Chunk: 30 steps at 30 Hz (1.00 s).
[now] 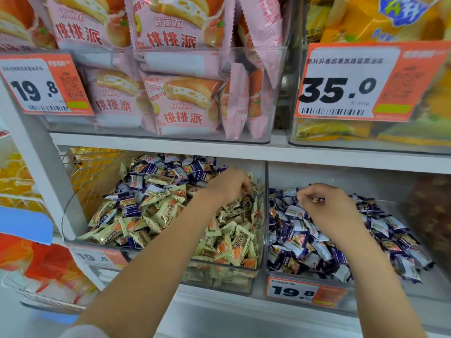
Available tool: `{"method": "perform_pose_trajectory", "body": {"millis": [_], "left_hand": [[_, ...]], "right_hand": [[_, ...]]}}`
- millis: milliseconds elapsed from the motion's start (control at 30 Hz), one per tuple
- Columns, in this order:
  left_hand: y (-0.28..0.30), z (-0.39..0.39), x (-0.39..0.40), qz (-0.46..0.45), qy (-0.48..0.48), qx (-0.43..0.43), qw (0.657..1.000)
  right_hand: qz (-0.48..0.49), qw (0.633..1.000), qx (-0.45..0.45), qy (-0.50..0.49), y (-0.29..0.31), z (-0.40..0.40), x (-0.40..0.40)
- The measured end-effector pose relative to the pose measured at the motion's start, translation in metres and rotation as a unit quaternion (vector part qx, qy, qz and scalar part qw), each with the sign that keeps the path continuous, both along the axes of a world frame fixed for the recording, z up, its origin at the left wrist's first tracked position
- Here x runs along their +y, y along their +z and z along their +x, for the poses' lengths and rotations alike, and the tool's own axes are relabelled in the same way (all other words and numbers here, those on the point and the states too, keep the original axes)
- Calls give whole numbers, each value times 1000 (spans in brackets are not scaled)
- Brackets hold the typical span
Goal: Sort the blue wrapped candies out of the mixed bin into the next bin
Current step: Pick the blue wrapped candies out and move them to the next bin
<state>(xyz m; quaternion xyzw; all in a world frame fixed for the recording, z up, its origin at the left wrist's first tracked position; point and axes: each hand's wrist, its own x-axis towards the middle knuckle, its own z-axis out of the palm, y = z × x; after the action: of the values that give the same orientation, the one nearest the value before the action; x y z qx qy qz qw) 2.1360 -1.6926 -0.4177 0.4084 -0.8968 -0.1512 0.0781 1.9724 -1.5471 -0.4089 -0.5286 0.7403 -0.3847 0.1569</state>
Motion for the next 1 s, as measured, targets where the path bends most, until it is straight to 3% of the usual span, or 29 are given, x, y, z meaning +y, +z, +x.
{"method": "perform_pose_trajectory", "body": {"millis": [133,267,567,800,900,1000], "left_hand": [[-16,-19,-15,56,-37,-158,985],[-13,-25,-21,42,-65,-237,969],[-17,-17,-29,-25,-69,-142,987],[-4,4,-29,46,-38,-2,998],[-3,-1,-20,66,-70,-48,994],[-9,-16,-16,45,-85,-167,981]], "right_hand": [[2,1000,-4,9,0,-3,-4],[26,999,4,26,0,-6,-7],[79,991,30,102,-5,-6,-1],[68,991,12,114,-5,4,-7],[65,990,5,124,-6,11,-8],[58,991,-5,124,-6,11,-8]]}}
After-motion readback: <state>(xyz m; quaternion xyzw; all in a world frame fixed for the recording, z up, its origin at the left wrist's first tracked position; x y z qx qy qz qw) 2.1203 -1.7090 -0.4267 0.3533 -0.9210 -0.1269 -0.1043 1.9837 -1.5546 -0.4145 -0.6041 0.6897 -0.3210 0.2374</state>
